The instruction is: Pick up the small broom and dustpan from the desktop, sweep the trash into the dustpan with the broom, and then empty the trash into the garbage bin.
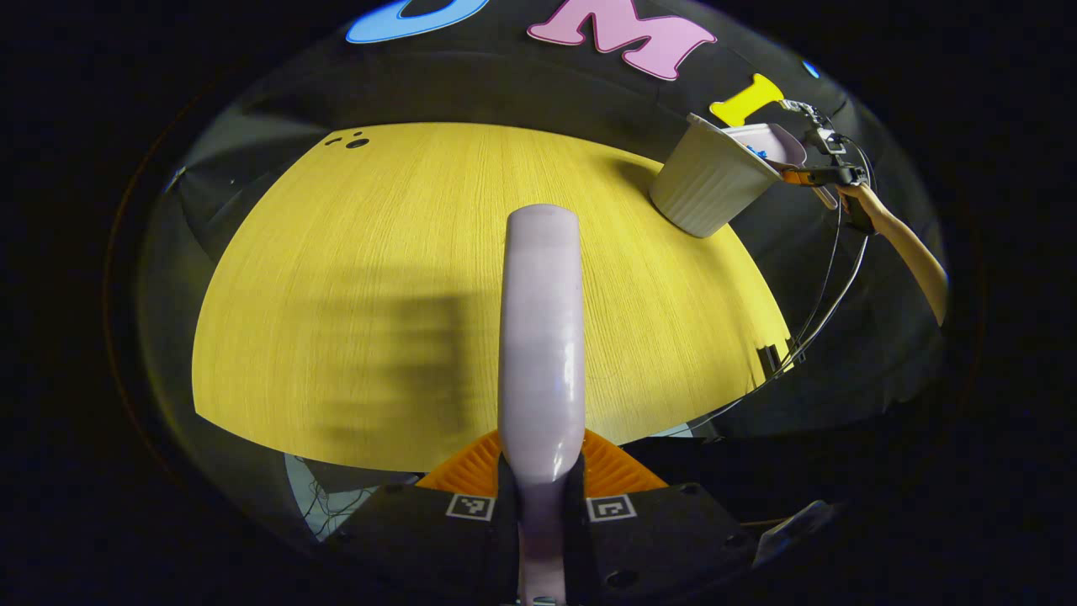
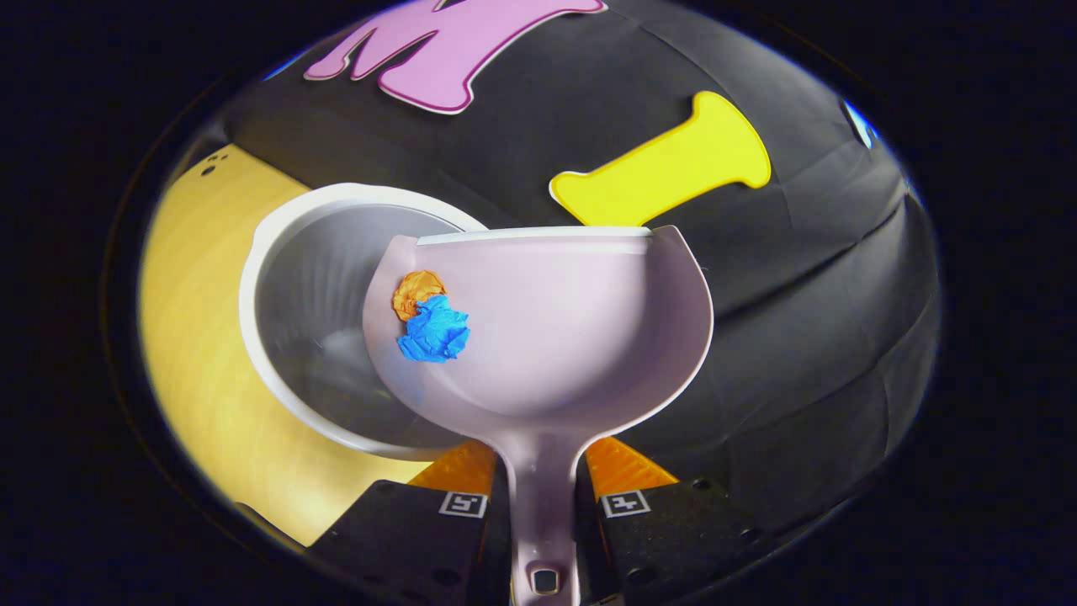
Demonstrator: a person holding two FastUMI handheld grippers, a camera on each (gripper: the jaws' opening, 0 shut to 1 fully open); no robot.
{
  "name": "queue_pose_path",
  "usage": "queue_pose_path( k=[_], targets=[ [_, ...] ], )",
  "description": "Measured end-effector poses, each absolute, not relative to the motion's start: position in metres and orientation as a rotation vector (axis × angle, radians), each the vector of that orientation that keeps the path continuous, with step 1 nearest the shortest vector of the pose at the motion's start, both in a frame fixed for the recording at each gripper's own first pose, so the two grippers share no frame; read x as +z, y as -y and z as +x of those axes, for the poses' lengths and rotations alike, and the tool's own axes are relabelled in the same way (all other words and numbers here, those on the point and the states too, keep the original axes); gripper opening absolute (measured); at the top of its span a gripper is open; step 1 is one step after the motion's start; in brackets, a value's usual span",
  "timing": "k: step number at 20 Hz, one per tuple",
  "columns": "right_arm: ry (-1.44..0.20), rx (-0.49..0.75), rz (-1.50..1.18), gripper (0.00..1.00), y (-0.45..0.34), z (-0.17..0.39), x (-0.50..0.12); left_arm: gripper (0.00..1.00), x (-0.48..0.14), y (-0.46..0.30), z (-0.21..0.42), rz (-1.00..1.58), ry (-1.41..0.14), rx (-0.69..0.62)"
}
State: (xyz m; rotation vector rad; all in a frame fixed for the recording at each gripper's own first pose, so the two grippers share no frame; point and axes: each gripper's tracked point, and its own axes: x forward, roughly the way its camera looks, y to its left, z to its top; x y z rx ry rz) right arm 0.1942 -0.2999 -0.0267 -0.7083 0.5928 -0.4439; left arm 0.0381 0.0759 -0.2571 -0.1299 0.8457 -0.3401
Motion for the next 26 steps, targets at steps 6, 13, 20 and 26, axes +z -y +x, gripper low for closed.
queue_pose_path(
  k=[6, 13, 20, 26],
  targets=[
    [-0.435, -0.468, -1.041, 0.35, 0.300, 0.199, -0.005, 0.26, -0.255, -0.075, 0.045, -0.115, -0.875, -0.351],
    [-0.312, -0.420, -1.444, 0.34, 0.306, 0.192, 0.025, 0.26, -0.249, -0.072, 0.052, -0.088, -0.884, -0.369],
    [-0.321, -0.392, -1.608, 0.34, 0.320, 0.190, 0.027, 0.26, -0.249, -0.065, 0.052, -0.076, -0.891, -0.382],
    [-0.407, -0.407, -1.476, 0.34, 0.336, 0.180, 0.021, 0.26, -0.242, -0.062, 0.057, -0.073, -0.863, -0.377]
  ],
)
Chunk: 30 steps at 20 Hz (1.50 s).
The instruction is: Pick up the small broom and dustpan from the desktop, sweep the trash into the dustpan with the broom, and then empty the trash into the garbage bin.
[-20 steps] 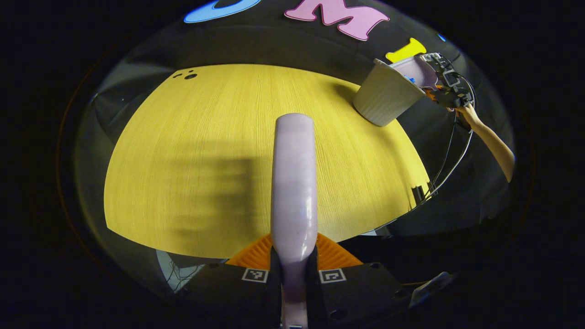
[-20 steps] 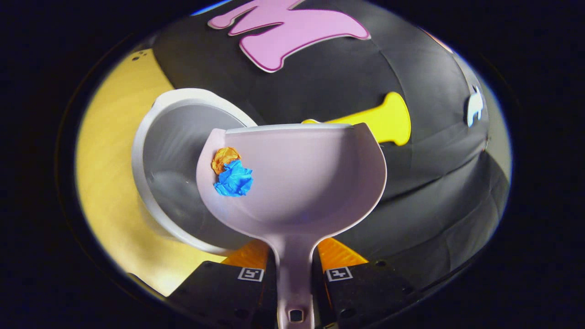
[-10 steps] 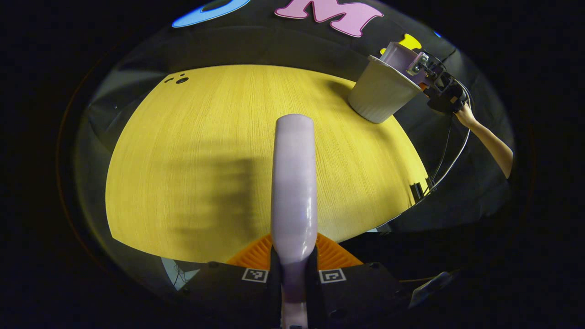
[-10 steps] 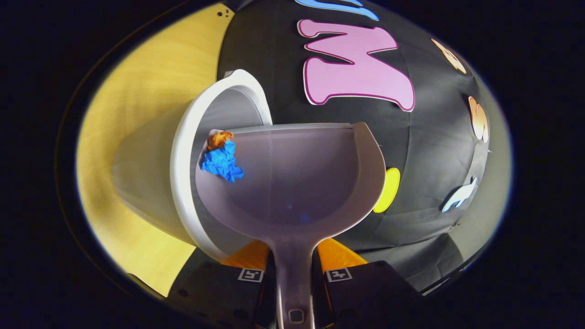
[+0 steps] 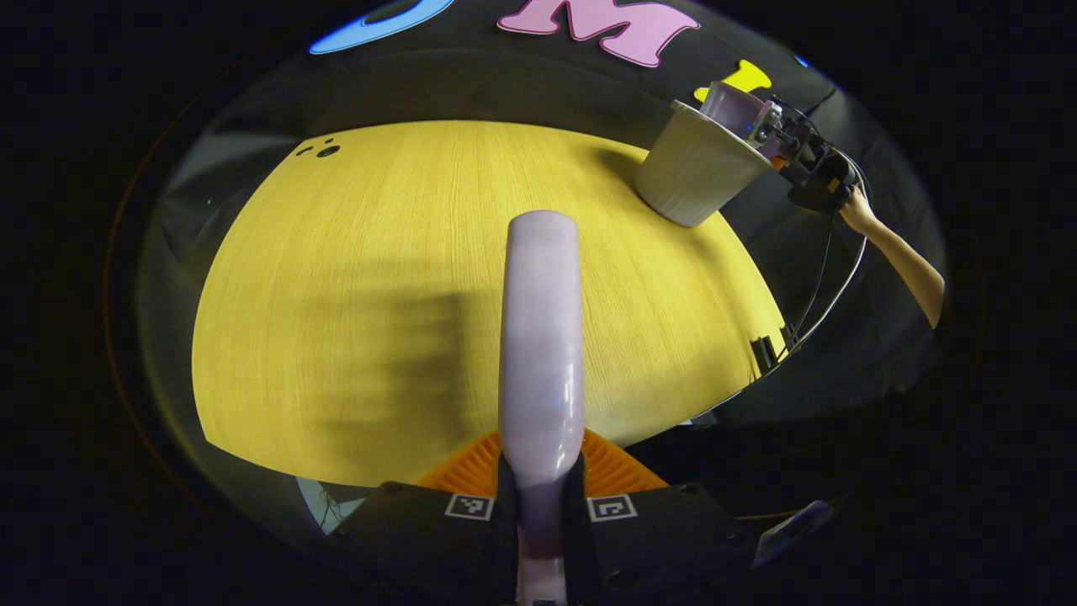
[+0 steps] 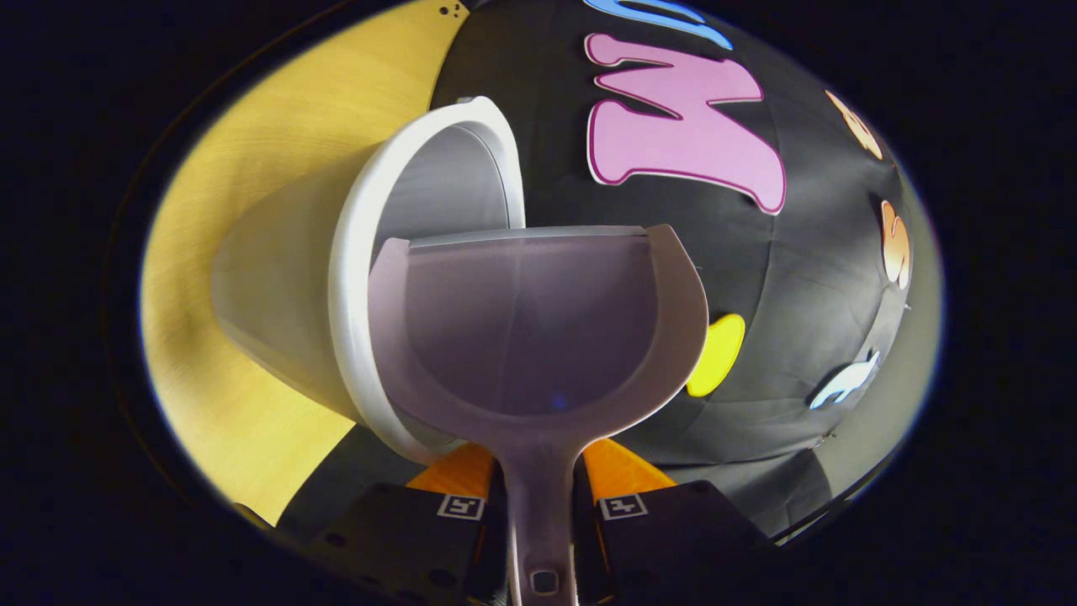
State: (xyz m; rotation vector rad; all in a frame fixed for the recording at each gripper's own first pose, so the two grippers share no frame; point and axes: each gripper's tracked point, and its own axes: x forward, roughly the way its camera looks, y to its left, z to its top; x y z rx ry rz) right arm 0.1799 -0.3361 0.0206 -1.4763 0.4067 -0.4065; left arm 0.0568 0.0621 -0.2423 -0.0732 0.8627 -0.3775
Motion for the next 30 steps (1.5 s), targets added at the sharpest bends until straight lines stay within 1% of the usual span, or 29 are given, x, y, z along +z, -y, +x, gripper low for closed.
queue_pose_path(
  k=[4, 8, 9, 10, 11, 12, 13, 14, 15, 17, 18, 20, 21, 22, 23, 24, 27, 29, 30],
  targets=[
    [-0.461, -0.439, -1.233, 0.35, 0.343, 0.165, 0.018, 0.26, -0.233, -0.062, 0.065, -0.062, -0.813, -0.362],
    [-0.475, -0.477, -1.002, 0.35, 0.346, 0.164, 0.027, 0.26, -0.231, -0.058, 0.066, -0.079, -0.794, -0.362],
    [-0.476, -0.487, -0.939, 0.38, 0.347, 0.162, 0.027, 0.26, -0.232, -0.058, 0.066, -0.084, -0.790, -0.358],
    [-0.475, -0.497, -0.873, 0.31, 0.348, 0.161, 0.027, 0.26, -0.233, -0.058, 0.065, -0.090, -0.783, -0.353],
    [-0.469, -0.504, -0.807, 0.37, 0.347, 0.159, 0.030, 0.26, -0.232, -0.059, 0.065, -0.096, -0.775, -0.345],
    [-0.459, -0.505, -0.741, 0.37, 0.343, 0.161, 0.032, 0.26, -0.232, -0.060, 0.066, -0.100, -0.763, -0.336],
    [-0.448, -0.502, -0.676, 0.34, 0.336, 0.163, 0.035, 0.26, -0.231, -0.062, 0.066, -0.101, -0.750, -0.324],
    [-0.439, -0.496, -0.616, 0.35, 0.327, 0.165, 0.038, 0.26, -0.231, -0.065, 0.066, -0.104, -0.738, -0.310],
    [-0.430, -0.485, -0.557, 0.37, 0.323, 0.167, 0.039, 0.26, -0.230, -0.067, 0.066, -0.107, -0.727, -0.297],
    [-0.415, -0.448, -0.438, 0.32, 0.315, 0.170, 0.039, 0.26, -0.230, -0.071, 0.065, -0.115, -0.703, -0.273],
    [-0.408, -0.428, -0.381, 0.35, 0.308, 0.172, 0.042, 0.26, -0.231, -0.073, 0.065, -0.117, -0.693, -0.262],
    [-0.390, -0.386, -0.296, 0.34, 0.290, 0.175, 0.047, 0.26, -0.234, -0.077, 0.067, -0.119, -0.679, -0.253],
    [-0.388, -0.364, -0.260, 0.31, 0.280, 0.173, 0.048, 0.26, -0.238, -0.079, 0.067, -0.117, -0.676, -0.251],
    [-0.386, -0.331, -0.222, 0.35, 0.263, 0.166, 0.050, 0.26, -0.242, -0.081, 0.067, -0.113, -0.676, -0.247],
    [-0.382, -0.291, -0.188, 0.31, 0.246, 0.161, 0.047, 0.27, -0.246, -0.084, 0.068, -0.109, -0.679, -0.244],
    [-0.385, -0.252, -0.167, 0.35, 0.231, 0.157, 0.044, 0.27, -0.248, -0.086, 0.070, -0.105, -0.676, -0.240],
    [-0.388, -0.172, -0.128, 0.34, 0.182, 0.137, 0.035, 0.26, -0.249, -0.093, 0.076, -0.106, -0.661, -0.228],
    [-0.404, -0.115, -0.105, 0.31, 0.151, 0.126, 0.025, 0.27, -0.249, -0.098, 0.081, -0.116, -0.655, -0.218],
    [-0.415, -0.089, -0.096, 0.34, 0.137, 0.121, 0.019, 0.27, -0.251, -0.100, 0.083, -0.122, -0.654, -0.214]
  ],
)
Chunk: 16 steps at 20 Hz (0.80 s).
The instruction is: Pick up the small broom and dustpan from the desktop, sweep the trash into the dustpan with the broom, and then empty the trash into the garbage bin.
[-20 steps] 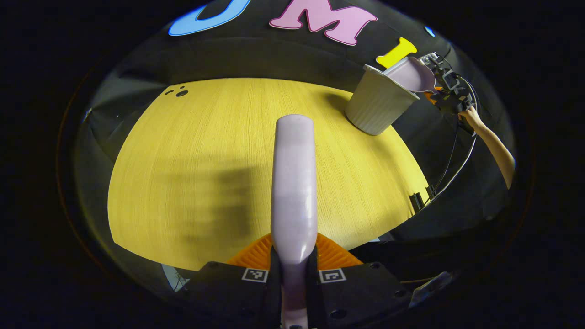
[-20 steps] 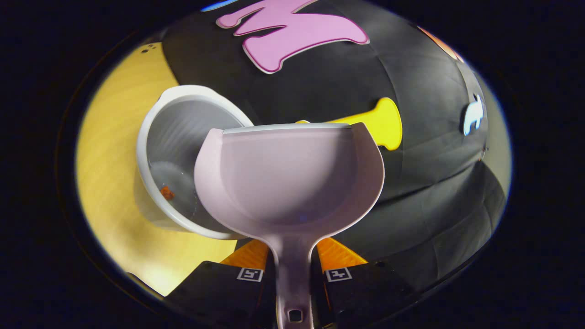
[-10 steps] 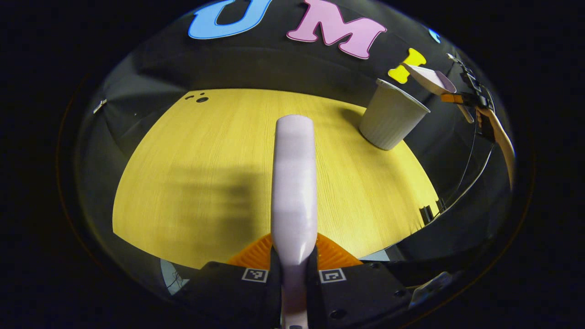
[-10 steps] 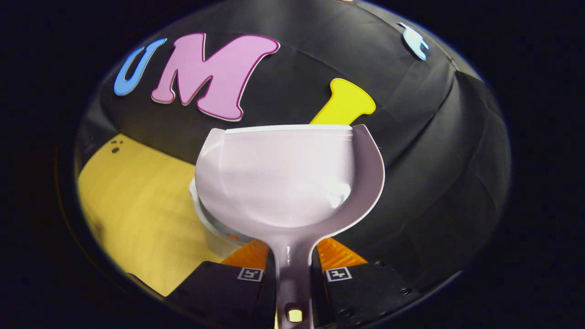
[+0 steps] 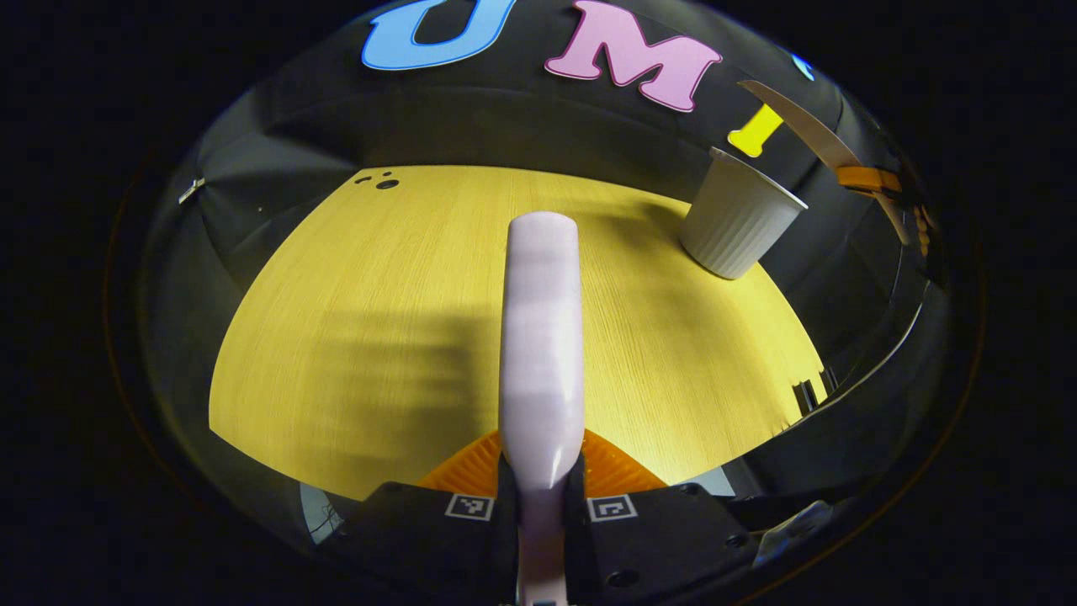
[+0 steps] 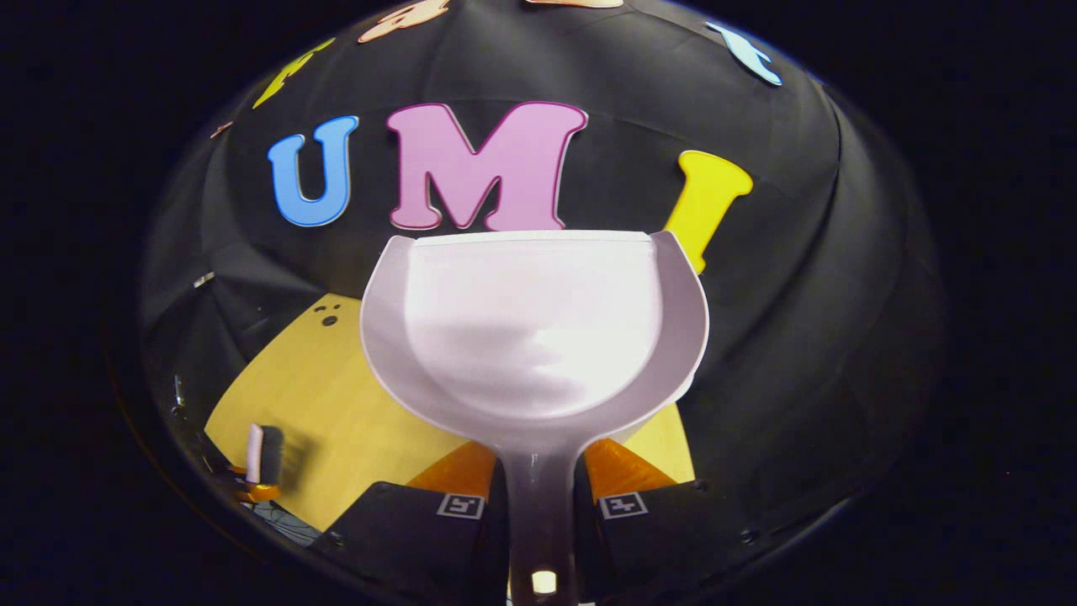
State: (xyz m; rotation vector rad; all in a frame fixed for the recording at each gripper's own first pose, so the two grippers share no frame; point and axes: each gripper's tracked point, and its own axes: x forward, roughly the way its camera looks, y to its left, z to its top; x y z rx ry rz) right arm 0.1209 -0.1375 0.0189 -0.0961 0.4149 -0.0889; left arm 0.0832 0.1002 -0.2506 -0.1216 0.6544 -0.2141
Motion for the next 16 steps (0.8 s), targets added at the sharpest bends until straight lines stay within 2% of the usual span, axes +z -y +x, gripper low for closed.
queue_pose_path(
  k=[1, 2, 3, 4, 5, 6, 9, 11, 12, 16],
  targets=[
    [-0.426, -0.064, -0.089, 0.38, 0.123, 0.117, 0.011, 0.27, -0.251, -0.103, 0.085, -0.124, -0.656, -0.209],
    [-0.437, -0.037, -0.077, 0.31, 0.108, 0.112, 0.004, 0.26, -0.253, -0.104, 0.087, -0.125, -0.659, -0.204],
    [-0.449, -0.011, -0.064, 0.34, 0.095, 0.109, -0.004, 0.26, -0.255, -0.106, 0.089, -0.126, -0.665, -0.198],
    [-0.463, 0.011, -0.058, 0.31, 0.085, 0.104, -0.013, 0.26, -0.257, -0.108, 0.091, -0.128, -0.670, -0.192],
    [-0.481, 0.026, -0.062, 0.35, 0.076, 0.100, -0.025, 0.26, -0.258, -0.109, 0.093, -0.130, -0.677, -0.190],
    [-0.502, 0.037, -0.070, 0.38, 0.070, 0.097, -0.038, 0.27, -0.261, -0.110, 0.096, -0.131, -0.682, -0.186],
    [-0.574, 0.068, -0.074, 0.34, 0.055, 0.097, -0.077, 0.26, -0.269, -0.110, 0.104, -0.132, -0.710, -0.176],
    [-0.629, 0.085, -0.068, 0.38, 0.047, 0.097, -0.108, 0.26, -0.276, -0.110, 0.111, -0.133, -0.733, -0.169],
    [-0.656, 0.091, -0.067, 0.35, 0.044, 0.099, -0.124, 0.25, -0.280, -0.110, 0.115, -0.132, -0.746, -0.164],
    [-0.774, 0.096, -0.064, 0.35, 0.038, 0.104, -0.192, 0.26, -0.295, -0.111, 0.132, -0.107, -0.788, -0.148]
  ],
)
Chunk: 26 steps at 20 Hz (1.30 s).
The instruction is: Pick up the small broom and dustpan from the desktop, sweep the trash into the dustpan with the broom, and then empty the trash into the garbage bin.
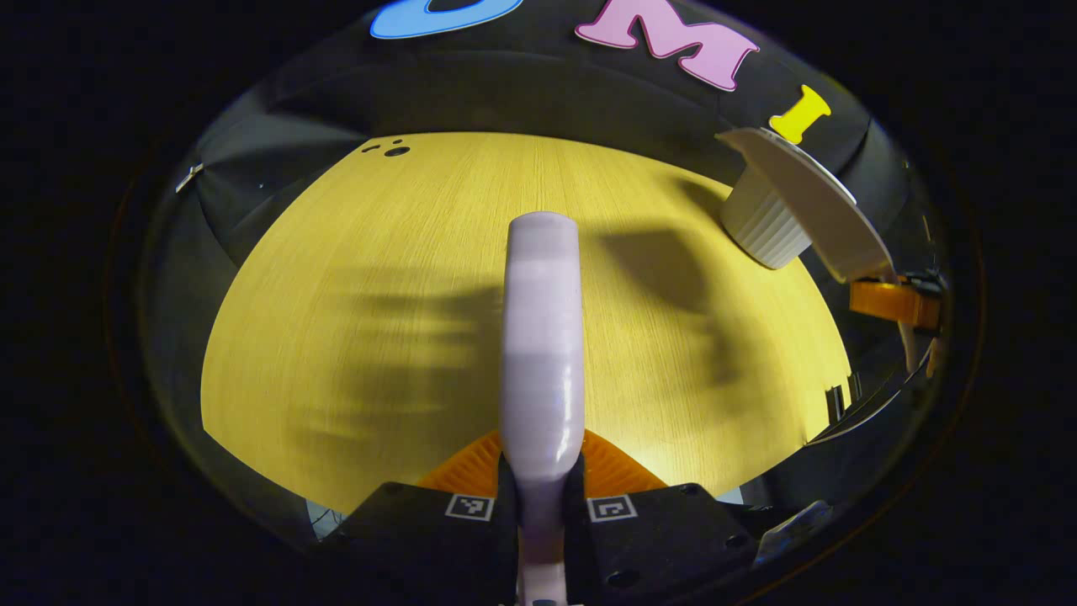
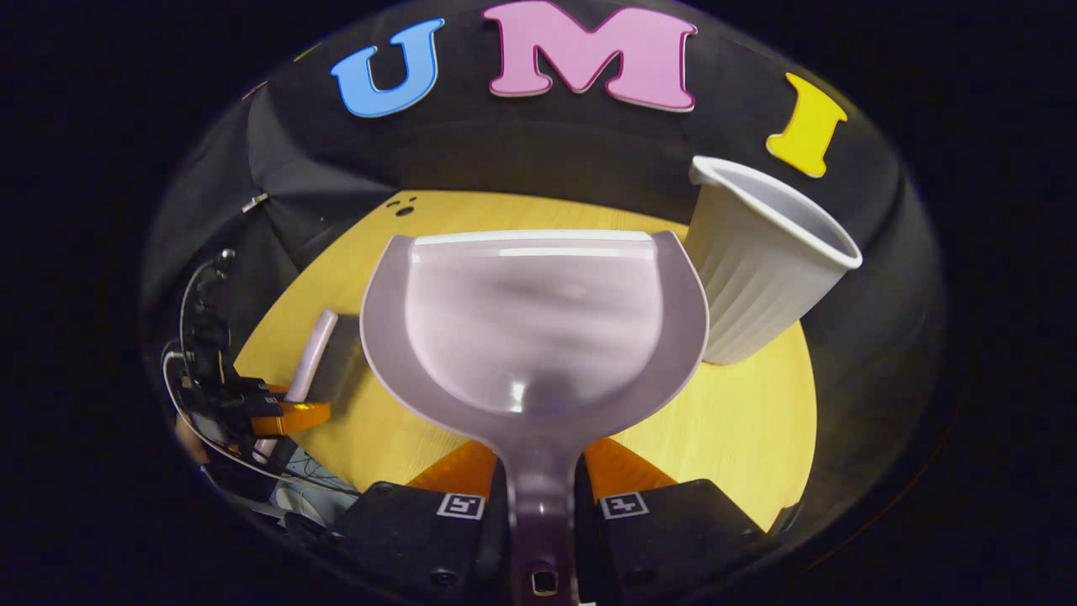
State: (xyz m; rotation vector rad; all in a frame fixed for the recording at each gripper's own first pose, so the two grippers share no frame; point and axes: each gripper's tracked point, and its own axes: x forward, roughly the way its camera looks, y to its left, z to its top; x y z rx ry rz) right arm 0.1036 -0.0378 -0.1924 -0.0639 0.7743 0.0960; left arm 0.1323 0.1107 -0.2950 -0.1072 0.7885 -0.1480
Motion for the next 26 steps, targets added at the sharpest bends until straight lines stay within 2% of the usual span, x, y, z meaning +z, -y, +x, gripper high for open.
queue_pose_path(
  k=[1, 3, 7, 9, 11, 13, 19, 20, 21, 22, 24, 26],
  targets=[
    [-0.806, 0.095, -0.057, 0.31, 0.036, 0.105, -0.211, 0.26, -0.298, -0.112, 0.138, -0.087, -0.799, -0.133],
    [-0.865, 0.097, -0.034, 0.38, 0.033, 0.107, -0.242, 0.26, -0.307, -0.116, 0.147, -0.045, -0.841, -0.112],
    [-0.954, 0.100, -0.036, 0.31, 0.023, 0.116, -0.288, 0.25, -0.317, -0.114, 0.160, -0.005, -0.919, -0.073],
    [-0.986, 0.095, -0.028, 0.35, 0.022, 0.119, -0.303, 0.26, -0.319, -0.112, 0.162, 0.039, -0.942, -0.056],
    [-1.017, 0.080, 0.007, 0.31, 0.019, 0.121, -0.315, 0.26, -0.319, -0.112, 0.163, 0.081, -0.968, -0.050],
    [-1.016, 0.073, -0.017, 0.36, 0.019, 0.120, -0.315, 0.26, -0.309, -0.112, 0.166, 0.127, -0.977, -0.047],
    [-1.052, 0.104, -0.009, 0.35, 0.011, 0.115, -0.317, 0.32, -0.310, -0.107, 0.170, 0.156, -0.989, -0.036],
    [-1.052, 0.106, 0.002, 0.45, 0.009, 0.116, -0.316, 0.31, -0.311, -0.106, 0.167, 0.136, -0.987, -0.038],
    [-1.042, 0.110, 0.015, 0.49, 0.007, 0.116, -0.314, 0.42, -0.309, -0.104, 0.166, 0.124, -0.976, -0.041],
    [-1.026, 0.113, 0.028, 0.58, 0.005, 0.117, -0.310, 0.61, -0.305, -0.102, 0.165, 0.113, -0.959, -0.045],
    [-0.990, 0.092, 0.038, 1.00, 0.007, 0.117, -0.297, 1.00, -0.291, -0.101, 0.161, 0.100, -0.914, -0.048],
    [-0.950, 0.075, 0.053, 0.99, 0.008, 0.114, -0.281, 0.98, -0.266, -0.101, 0.154, 0.076, -0.840, -0.041]
  ],
)
